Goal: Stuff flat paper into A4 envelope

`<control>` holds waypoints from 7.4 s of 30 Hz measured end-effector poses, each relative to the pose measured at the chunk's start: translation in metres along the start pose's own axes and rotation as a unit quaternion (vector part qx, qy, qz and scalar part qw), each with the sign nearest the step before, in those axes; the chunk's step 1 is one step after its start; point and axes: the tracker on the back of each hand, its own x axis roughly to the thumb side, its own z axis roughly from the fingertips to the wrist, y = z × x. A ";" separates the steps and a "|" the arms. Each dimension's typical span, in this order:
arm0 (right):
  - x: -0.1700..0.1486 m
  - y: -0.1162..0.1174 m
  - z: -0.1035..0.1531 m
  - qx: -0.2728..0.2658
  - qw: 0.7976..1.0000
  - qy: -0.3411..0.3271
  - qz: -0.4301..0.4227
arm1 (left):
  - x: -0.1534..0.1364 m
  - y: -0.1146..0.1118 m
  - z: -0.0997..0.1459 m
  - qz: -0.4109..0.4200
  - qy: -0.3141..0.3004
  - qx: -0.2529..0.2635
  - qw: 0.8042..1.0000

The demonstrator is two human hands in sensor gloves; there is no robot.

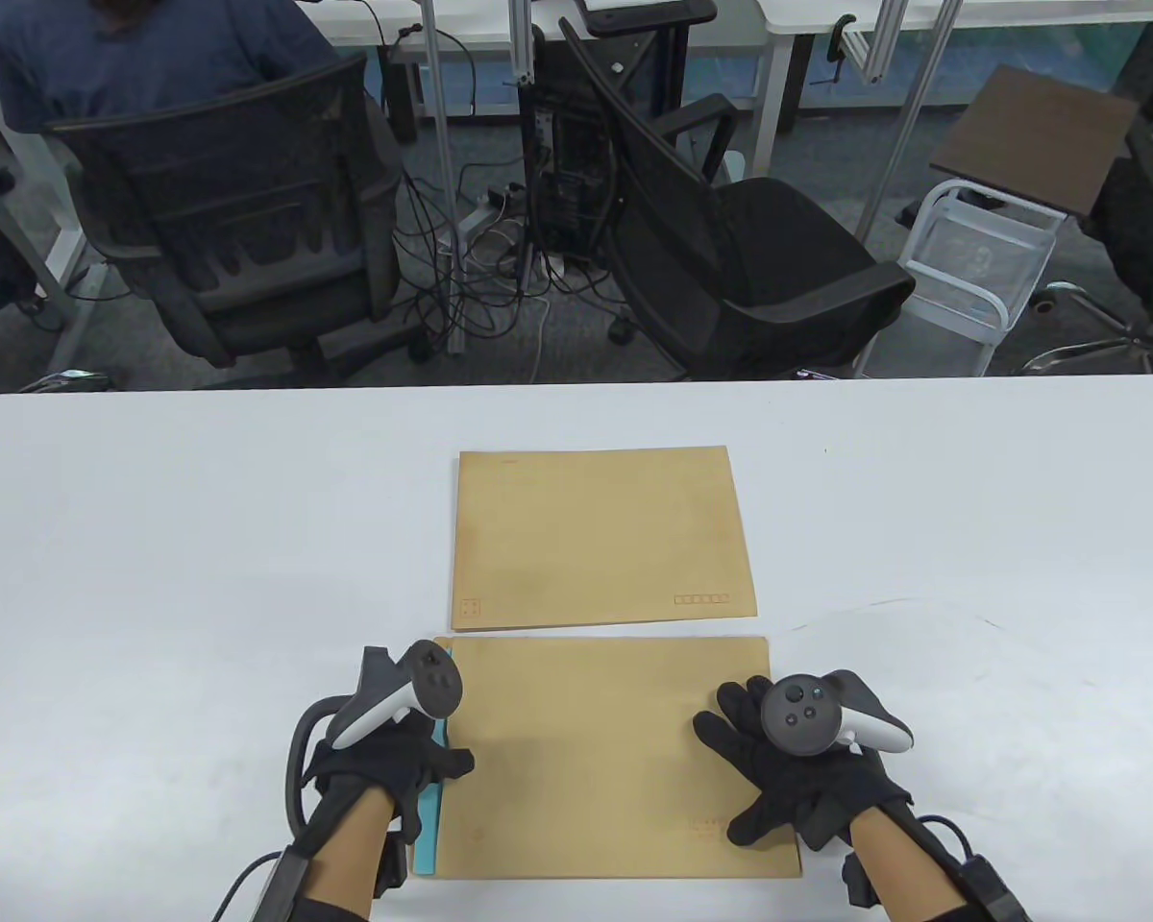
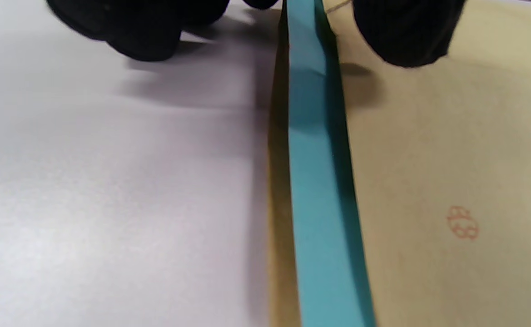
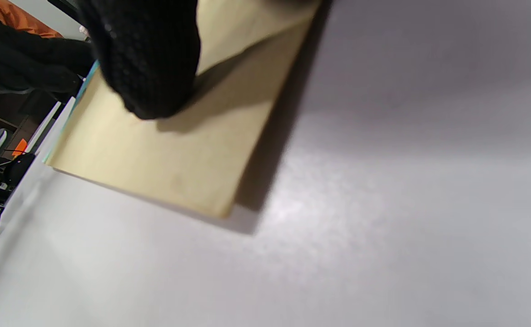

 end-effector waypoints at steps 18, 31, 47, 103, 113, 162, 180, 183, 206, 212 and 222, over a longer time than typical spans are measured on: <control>0.000 -0.001 0.000 0.001 1.000 -0.002 -0.004 | 0.024 -0.005 -0.009 -0.099 -0.009 -0.028 0.995; 0.000 0.001 -0.001 0.004 1.000 0.007 0.008 | 0.008 -0.012 0.004 -0.024 0.051 0.036 0.998; 0.001 0.002 -0.001 0.001 1.000 0.010 0.013 | -0.005 -0.025 0.012 0.110 0.086 0.138 0.981; 0.182 -0.150 0.069 -0.410 0.825 -0.319 -0.223 | 0.012 0.150 0.223 0.109 -0.275 0.470 0.831; 0.152 -0.144 0.086 -0.390 0.812 -0.335 -0.278 | 0.003 0.130 0.186 0.249 -0.354 0.457 0.777; 0.219 -0.144 0.147 -0.411 0.881 -0.093 0.213 | 0.051 0.128 0.170 0.107 -0.329 0.459 0.818; 0.272 -0.146 0.109 -0.343 0.908 -0.083 0.228 | 0.058 0.118 0.178 0.112 -0.347 0.495 0.789; 0.250 -0.156 0.129 -0.366 0.904 -0.055 0.214 | 0.047 0.120 0.176 0.126 -0.345 0.497 0.786; 0.147 -0.156 0.177 -0.479 0.871 -0.109 0.011 | 0.014 0.113 0.162 0.179 -0.284 0.518 0.786; 0.142 -0.153 0.209 -0.529 0.824 -0.191 -0.063 | 0.000 0.100 0.162 0.219 -0.282 0.507 0.784; 0.212 -0.120 0.199 -0.491 0.823 -0.281 0.038 | 0.064 0.092 0.203 0.106 -0.358 0.483 0.792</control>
